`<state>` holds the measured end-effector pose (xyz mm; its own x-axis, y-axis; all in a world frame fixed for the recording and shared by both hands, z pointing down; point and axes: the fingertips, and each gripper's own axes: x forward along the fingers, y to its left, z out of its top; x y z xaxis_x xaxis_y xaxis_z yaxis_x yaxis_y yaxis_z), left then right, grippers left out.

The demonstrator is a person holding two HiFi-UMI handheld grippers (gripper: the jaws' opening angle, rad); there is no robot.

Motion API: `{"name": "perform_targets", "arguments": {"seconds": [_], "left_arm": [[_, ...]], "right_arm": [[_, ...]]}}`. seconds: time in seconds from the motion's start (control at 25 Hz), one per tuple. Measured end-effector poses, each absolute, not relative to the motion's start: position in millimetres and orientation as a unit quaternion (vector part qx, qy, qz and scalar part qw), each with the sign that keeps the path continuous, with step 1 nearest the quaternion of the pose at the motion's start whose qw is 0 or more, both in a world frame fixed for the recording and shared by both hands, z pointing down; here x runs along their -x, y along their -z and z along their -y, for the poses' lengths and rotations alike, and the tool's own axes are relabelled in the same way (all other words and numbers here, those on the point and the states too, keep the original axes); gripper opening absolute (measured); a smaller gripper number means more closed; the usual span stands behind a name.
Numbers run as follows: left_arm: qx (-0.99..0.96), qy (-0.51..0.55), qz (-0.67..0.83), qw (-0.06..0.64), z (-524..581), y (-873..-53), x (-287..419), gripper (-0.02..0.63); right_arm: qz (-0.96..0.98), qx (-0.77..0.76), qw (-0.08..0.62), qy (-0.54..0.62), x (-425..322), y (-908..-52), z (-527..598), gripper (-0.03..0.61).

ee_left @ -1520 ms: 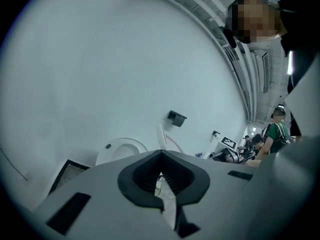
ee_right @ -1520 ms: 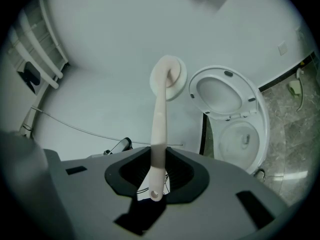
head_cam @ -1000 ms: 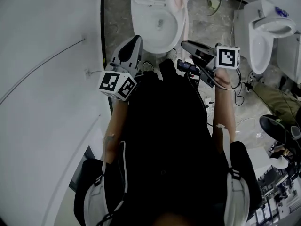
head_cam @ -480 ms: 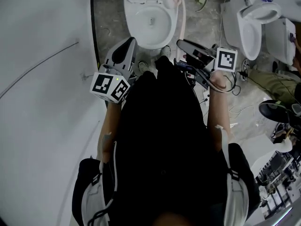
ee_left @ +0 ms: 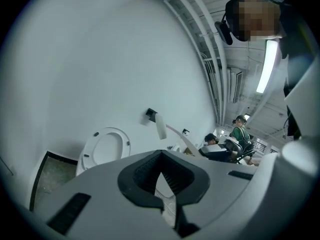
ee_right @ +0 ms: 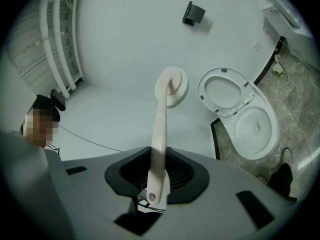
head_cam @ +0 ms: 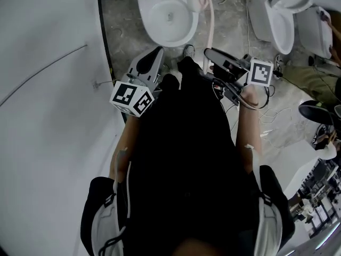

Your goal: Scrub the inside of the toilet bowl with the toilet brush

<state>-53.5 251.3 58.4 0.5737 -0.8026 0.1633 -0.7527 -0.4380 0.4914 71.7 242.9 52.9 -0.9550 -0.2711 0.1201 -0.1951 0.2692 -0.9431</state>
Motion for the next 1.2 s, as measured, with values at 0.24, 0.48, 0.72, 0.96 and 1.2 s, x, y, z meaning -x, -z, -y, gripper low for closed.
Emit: {"name": "perform_targets", "arguments": {"seconds": [0.24, 0.48, 0.72, 0.96, 1.2], "left_arm": [[-0.851, 0.041, 0.462, 0.248, -247.8, -25.0, 26.9, 0.009], [-0.851, 0.027, 0.467, 0.238, -236.5, -24.4, 22.1, 0.009], [-0.851, 0.036, 0.470, 0.232, -236.0, -32.2, 6.5, 0.009], [-0.853, 0.031, 0.465, 0.234, -245.4, -42.2, -4.6, 0.009], [-0.849, 0.037, 0.471, 0.237, -246.7, -44.1, -10.2, 0.009]], "right_arm": [[-0.793, 0.132, 0.072, 0.591, -105.9, -21.3, -245.1, 0.101], [-0.801, 0.129, 0.058, 0.582, -120.8, -23.5, -241.1, 0.101], [-0.810, 0.158, 0.044, 0.563, -142.9, -39.8, -242.4, 0.101], [-0.817, 0.168, 0.044, 0.550, -151.5, -51.4, -241.8, 0.101], [-0.813, 0.145, 0.080, 0.559, -150.1, -48.4, -243.1, 0.100]]}}
